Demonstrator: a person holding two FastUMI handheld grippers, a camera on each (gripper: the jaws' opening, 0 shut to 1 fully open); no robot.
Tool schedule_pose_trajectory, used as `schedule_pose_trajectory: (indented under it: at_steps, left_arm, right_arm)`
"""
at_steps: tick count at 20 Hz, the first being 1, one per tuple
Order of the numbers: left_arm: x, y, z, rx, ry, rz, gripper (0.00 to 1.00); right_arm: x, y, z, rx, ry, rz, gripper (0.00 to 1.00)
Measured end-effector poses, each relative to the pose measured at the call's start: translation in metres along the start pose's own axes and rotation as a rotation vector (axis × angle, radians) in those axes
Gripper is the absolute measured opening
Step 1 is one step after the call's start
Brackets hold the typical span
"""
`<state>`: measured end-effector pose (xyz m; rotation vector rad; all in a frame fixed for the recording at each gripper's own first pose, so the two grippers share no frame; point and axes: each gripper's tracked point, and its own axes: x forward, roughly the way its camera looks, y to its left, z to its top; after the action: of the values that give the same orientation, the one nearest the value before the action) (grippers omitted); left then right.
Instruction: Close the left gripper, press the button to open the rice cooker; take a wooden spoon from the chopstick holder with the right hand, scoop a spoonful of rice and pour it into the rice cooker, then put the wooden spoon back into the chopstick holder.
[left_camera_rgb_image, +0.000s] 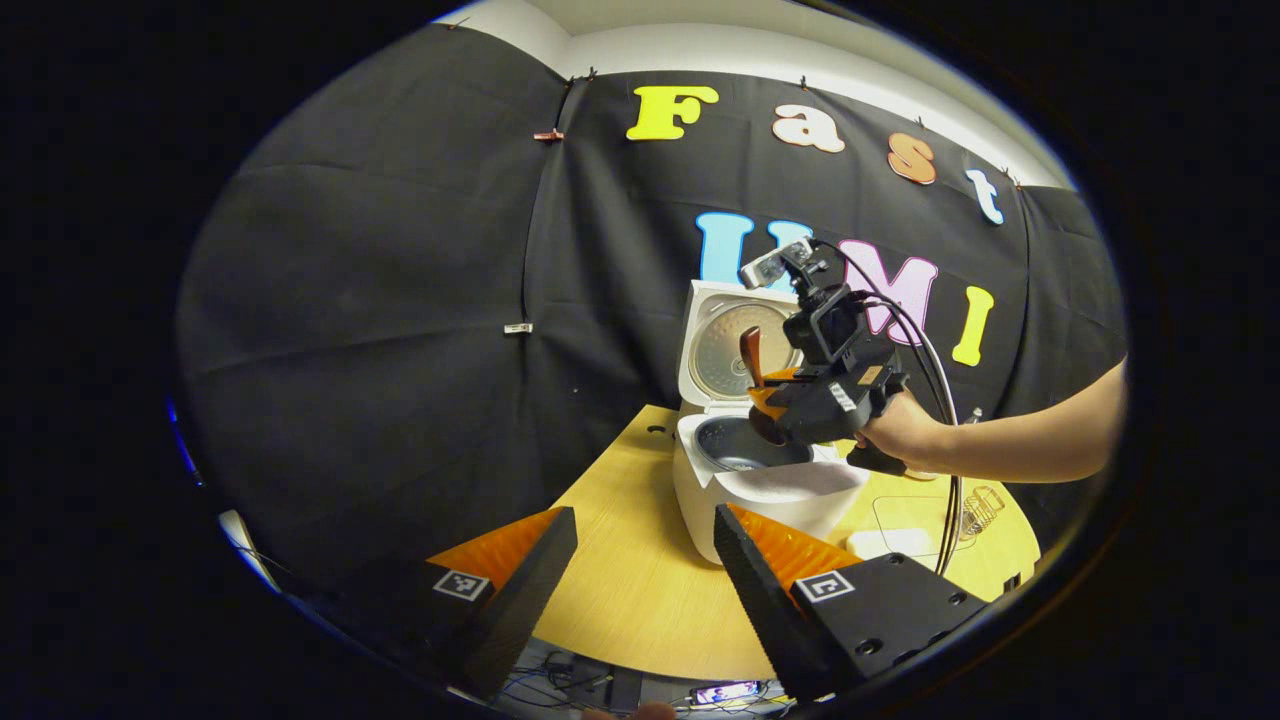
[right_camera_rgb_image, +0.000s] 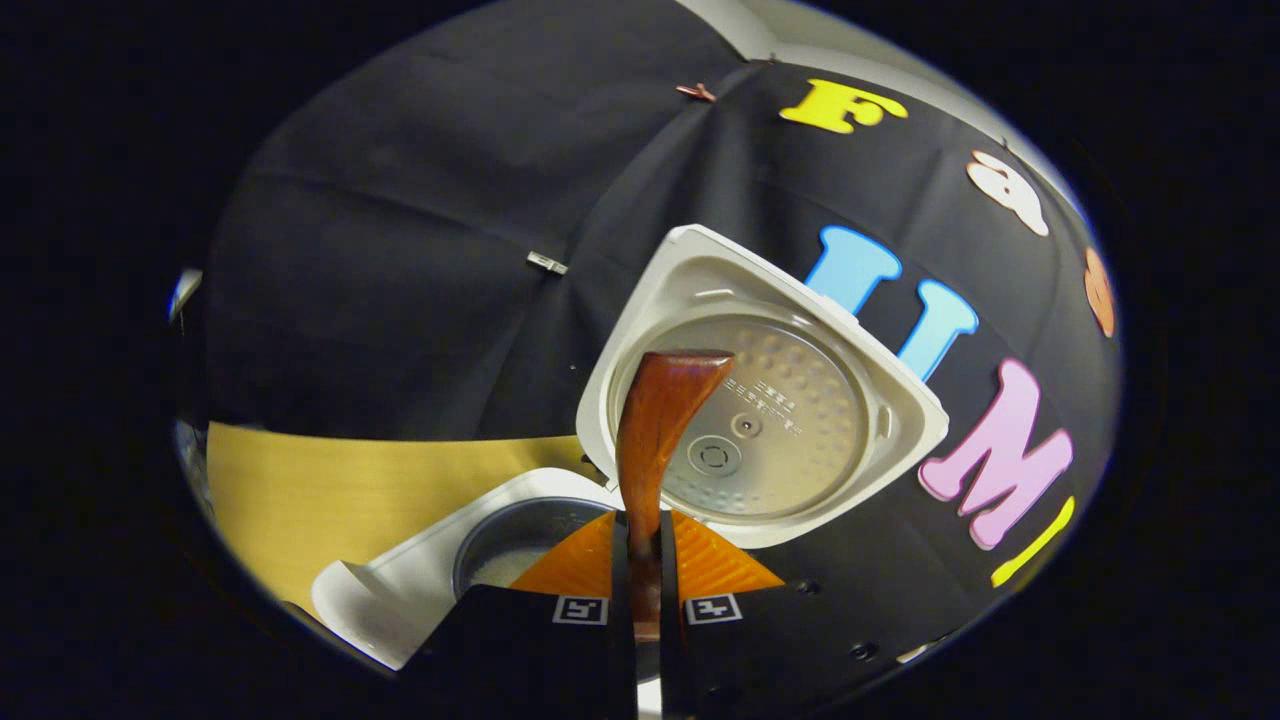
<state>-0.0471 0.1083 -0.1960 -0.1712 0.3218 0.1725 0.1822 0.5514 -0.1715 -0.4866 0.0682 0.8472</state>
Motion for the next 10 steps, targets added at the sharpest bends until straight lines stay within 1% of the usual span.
schedule_pose_trajectory:
  at_steps: [1, 2, 3, 4, 6, 9, 10]
  left_arm:
    - [0.000, 0.001, 0.000, -0.001, 0.002, 0.000, 0.95]
    - [0.000, 0.001, -0.002, -0.003, 0.005, 0.000, 0.95]
    - [0.000, 0.001, -0.003, -0.005, 0.007, 0.000, 0.95]
    - [0.001, 0.002, -0.004, -0.004, 0.011, 0.002, 0.95]
    - [0.001, 0.003, -0.005, 0.003, 0.013, 0.008, 0.95]
    - [0.000, 0.002, -0.004, 0.008, 0.013, 0.009, 0.95]
    - [0.000, 0.001, -0.003, 0.009, 0.012, 0.009, 0.95]
  right_arm:
    - [-0.001, 0.000, 0.001, -0.037, -0.007, 0.003, 0.13]
    - [-0.001, 0.000, 0.000, -0.048, -0.005, 0.006, 0.13]
    - [0.000, -0.001, -0.004, -0.029, 0.010, 0.010, 0.13]
    - [0.002, 0.000, -0.007, 0.022, 0.028, 0.012, 0.13]
    - [0.003, -0.003, -0.009, 0.211, 0.051, 0.018, 0.14]
    - [-0.002, -0.021, -0.010, 0.552, 0.065, 0.022, 0.13]
    - [-0.005, -0.028, -0.013, 0.643, 0.070, 0.019, 0.13]
